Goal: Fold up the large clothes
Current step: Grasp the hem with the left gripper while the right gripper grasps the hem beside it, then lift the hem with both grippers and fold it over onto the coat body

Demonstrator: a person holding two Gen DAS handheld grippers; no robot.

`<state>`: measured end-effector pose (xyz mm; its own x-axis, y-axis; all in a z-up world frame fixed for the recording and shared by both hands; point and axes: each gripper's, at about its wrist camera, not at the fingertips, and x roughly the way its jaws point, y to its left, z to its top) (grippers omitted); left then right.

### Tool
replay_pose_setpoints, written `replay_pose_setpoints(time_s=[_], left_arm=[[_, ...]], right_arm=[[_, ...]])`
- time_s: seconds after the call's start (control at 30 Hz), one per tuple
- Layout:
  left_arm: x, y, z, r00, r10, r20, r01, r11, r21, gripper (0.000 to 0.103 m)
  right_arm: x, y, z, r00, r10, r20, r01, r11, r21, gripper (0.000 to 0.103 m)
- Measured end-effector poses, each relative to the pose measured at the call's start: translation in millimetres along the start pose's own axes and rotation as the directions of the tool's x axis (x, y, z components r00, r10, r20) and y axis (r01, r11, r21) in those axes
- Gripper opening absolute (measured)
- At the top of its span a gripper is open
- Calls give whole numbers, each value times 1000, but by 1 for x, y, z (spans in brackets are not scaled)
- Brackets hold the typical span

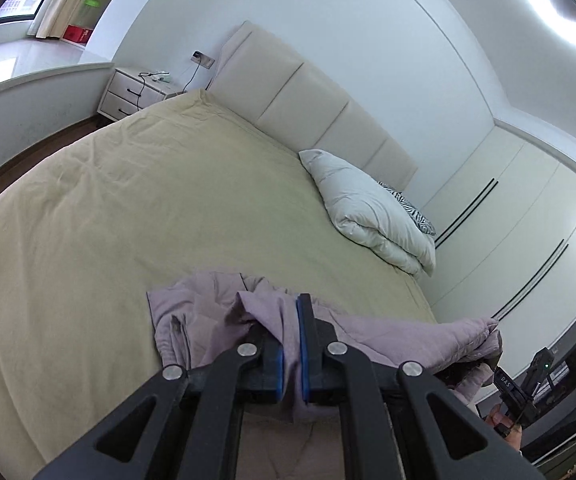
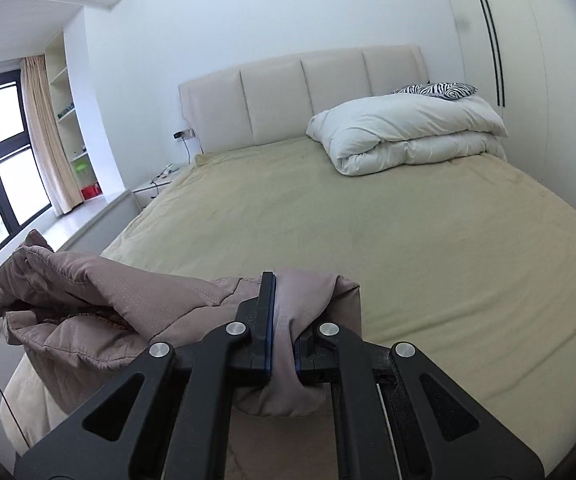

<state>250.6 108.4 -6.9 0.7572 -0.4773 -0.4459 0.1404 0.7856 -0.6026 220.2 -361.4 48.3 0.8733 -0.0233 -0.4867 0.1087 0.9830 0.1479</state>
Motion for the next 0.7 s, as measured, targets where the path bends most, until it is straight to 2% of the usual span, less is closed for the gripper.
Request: replay_pose_setpoints(time_s=[0.17, 0.3, 0.4, 0.47, 0.53, 0.6, 0.63, 0.67, 0.7], left_arm=[[77, 16, 19, 995, 92, -39, -92, 996, 19, 7], [127, 38, 15, 985, 154, -72, -153, 988, 15, 7], [160, 61, 6, 972, 202, -116, -205, 979, -11, 8], [186, 80, -2, 960, 223, -170, -232, 972, -36, 12], [199, 88, -12, 953, 233, -196, -245, 969, -39, 12], [192, 86, -14, 958, 224, -176, -233, 972, -31, 13], [183, 83, -14, 961, 223, -163, -231, 972, -30, 19], [173, 79, -11, 962, 229, -147, -236, 971, -31, 30], [157, 74, -9, 965, 236, -111, -242, 970, -36, 36]], right_arm=[[108, -8, 15, 996, -50, -71, 53, 998, 29, 6], [187, -20, 5, 987, -70, -142, 81, 994, 78, 6], [235, -23, -13, 979, -91, -182, 104, 992, 67, 6], [264, -32, -32, 967, -71, -246, 97, 991, 97, 7], [281, -46, -45, 958, -12, -286, 66, 982, 178, 9], [279, -61, -53, 962, 67, -263, 9, 961, 276, 12], [274, -67, -52, 967, 106, -231, -28, 948, 318, 13], [267, -73, -51, 970, 147, -194, -70, 932, 357, 18], [260, -78, -50, 971, 179, -159, -104, 914, 391, 29]])
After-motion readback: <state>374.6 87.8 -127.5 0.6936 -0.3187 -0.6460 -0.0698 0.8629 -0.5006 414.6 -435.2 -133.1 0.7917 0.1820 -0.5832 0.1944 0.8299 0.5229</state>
